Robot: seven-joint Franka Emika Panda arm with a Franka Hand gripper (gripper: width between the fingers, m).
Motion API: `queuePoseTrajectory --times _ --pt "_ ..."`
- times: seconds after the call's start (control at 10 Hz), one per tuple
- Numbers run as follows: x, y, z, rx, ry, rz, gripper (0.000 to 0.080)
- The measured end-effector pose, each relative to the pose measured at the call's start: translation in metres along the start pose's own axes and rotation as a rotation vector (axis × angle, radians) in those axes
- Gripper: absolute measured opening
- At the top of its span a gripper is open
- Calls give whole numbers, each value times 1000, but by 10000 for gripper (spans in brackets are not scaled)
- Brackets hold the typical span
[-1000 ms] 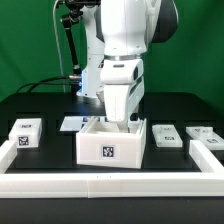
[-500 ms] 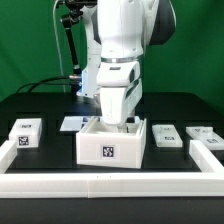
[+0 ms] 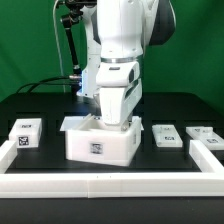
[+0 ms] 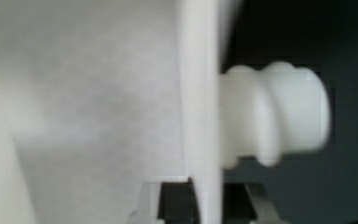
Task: Assemble cabinet
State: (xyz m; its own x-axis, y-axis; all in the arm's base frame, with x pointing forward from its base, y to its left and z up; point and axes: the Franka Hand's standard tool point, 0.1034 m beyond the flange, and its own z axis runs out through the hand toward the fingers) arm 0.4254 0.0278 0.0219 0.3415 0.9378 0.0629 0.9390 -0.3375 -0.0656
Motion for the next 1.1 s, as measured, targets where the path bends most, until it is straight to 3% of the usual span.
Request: queuePoseTrajectory --times 0.6,0.8,1.1 --pt "0 1 0 -2 -1 -5 41" --pt "4 17 -4 1 -16 -155 41" --pt "24 36 -1 -8 -28 -243 41"
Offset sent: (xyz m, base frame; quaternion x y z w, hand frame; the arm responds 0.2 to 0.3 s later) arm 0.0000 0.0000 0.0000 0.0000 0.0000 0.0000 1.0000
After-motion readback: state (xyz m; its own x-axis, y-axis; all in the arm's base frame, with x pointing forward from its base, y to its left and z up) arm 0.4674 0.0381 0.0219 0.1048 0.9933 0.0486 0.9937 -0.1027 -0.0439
